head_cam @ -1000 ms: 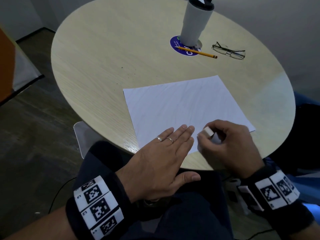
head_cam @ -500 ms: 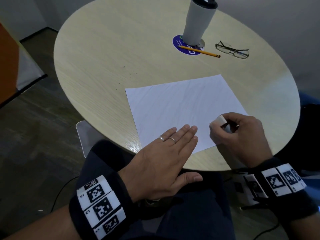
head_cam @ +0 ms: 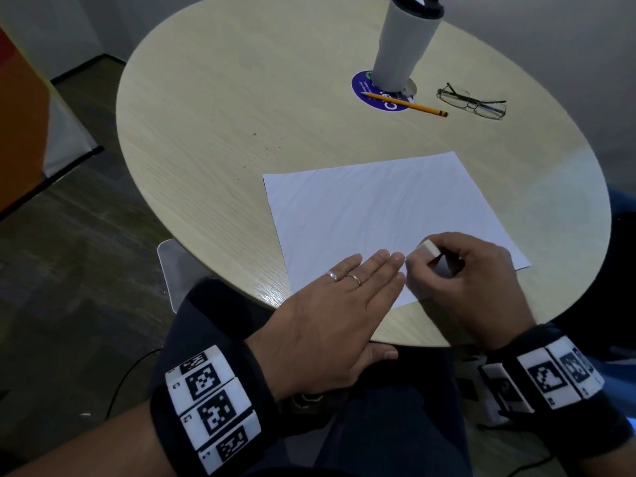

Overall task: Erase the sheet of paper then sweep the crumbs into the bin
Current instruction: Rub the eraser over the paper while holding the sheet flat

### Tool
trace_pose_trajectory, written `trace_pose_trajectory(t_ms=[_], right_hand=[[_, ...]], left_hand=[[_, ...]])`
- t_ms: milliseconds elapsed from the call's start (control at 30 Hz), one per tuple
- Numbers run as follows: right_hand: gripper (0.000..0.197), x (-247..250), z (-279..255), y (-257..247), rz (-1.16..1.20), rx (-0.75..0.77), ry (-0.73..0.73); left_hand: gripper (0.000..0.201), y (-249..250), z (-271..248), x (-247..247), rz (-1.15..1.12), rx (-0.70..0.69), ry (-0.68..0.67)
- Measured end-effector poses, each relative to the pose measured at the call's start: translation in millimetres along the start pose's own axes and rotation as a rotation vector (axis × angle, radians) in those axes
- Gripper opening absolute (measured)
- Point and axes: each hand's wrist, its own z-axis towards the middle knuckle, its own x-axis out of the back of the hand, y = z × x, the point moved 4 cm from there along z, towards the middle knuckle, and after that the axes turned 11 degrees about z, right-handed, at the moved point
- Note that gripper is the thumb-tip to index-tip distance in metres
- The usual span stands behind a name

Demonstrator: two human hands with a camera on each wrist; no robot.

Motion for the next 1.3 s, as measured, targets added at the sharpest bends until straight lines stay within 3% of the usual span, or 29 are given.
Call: trace_pose_trajectory(t_ms=[100, 300, 467, 633, 800, 933, 1100, 1233, 1300], right_hand=[[0.02, 17.3, 9.0, 17.6, 0.011, -0.095, 0.08], [0.016, -1.5, -4.7, 4.2, 0.005, -0.021, 0.019], [0.017, 16.8, 7.9, 22.4, 0.033, -0.089, 0.101], [0.018, -0.6, -2.0, 6.6, 0.016, -0.031, 0.012], [0.017, 19.1, 9.3, 18.4, -0.017, -0.051, 0.088], [0.017, -0.5, -4.5, 2.3, 0.034, -0.023, -0.019], [0.017, 29.5, 14.0, 30.8, -0.059, -0.073, 0.13], [0.015, 8.2, -8.4, 3.6, 0.035, -0.021, -0.042], [0.013, 9.6, -5.2, 12.0, 0.006, -0.056, -0.022]], left_hand=[[0.085, -0.2, 0.3, -0.4, 0.017, -0.005, 0.003], [0.084, 2.0, -0.6, 0.0, -0.017, 0.032, 0.037], [0.083, 2.0, -0.1, -0.3, 0.005, 0.025, 0.037], [0.084, 1.7, 0.8, -1.0, 0.019, 0.022, 0.031], [0.083, 1.4, 1.7, 0.0, 0.03, 0.012, 0.033], [0.084, 1.5, 1.5, -0.1, 0.02, 0.006, 0.016], [0.083, 1.9, 2.5, 0.3, 0.018, -0.001, 0.02], [0.083, 1.9, 2.5, 0.6, 0.023, 0.003, 0.017], [0.083, 1.9, 3.0, 1.1, 0.027, -0.002, 0.017]])
